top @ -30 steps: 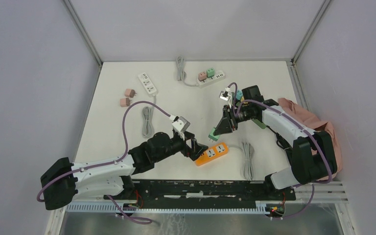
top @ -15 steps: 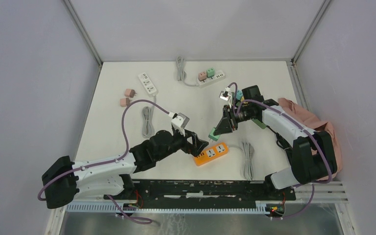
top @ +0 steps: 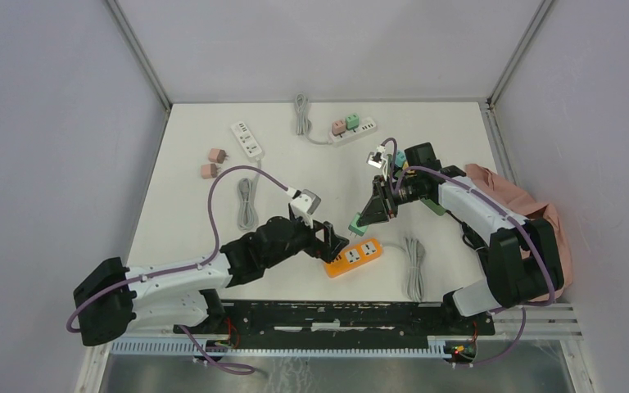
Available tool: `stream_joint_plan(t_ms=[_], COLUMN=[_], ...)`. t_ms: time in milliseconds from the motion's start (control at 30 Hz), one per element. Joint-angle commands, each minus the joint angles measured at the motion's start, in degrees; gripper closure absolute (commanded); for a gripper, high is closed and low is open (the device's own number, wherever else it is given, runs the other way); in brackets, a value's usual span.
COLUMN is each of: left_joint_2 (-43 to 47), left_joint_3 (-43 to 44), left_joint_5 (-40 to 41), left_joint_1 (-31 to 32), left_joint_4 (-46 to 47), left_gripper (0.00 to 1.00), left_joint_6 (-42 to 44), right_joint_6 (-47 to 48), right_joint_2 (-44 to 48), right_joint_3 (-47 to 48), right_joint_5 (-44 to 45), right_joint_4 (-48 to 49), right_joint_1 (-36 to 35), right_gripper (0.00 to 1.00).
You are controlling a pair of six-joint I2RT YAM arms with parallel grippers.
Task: Pull the plug off the socket
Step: Place the plug at the center of the board.
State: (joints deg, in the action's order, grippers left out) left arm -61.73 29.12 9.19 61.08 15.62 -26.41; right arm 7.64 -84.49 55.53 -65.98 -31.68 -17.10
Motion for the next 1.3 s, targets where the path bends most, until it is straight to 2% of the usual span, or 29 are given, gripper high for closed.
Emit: stream_joint_plan(t_ms=[0,767,1000,1267], left_joint_2=[-0.6,-2.5,-5.8,-8.1], left_joint_3=[3.6,9.0,13.3,15.4], left_joint_5=[1.1,6.1,9.9,8.1], left_joint_1=[-0.3,-0.3,0.2,1.1], left_joint_4=[-0.1,-8.1,-14.6,-15.3], left_gripper=[0.03,0.06,0.07,0.06], left_joint_6=[-1.0,-3.6,-5.4,-0.3], right_joint_6=[-1.2,-9.7,-14.6,-17.6], right_joint_2=[-0.9,-3.3,-4.9,-5.9], right_joint_3=[1.7,0.6,0.5,0.4], right_joint_5=[-3.2,-1.3,2.0,2.9], right_joint_4=[2.3,7.4,8.6,9.3], right_joint_1=[0.2,0.4,0.3,0.2], right_gripper=[0.99,0.97,0.98,0.98])
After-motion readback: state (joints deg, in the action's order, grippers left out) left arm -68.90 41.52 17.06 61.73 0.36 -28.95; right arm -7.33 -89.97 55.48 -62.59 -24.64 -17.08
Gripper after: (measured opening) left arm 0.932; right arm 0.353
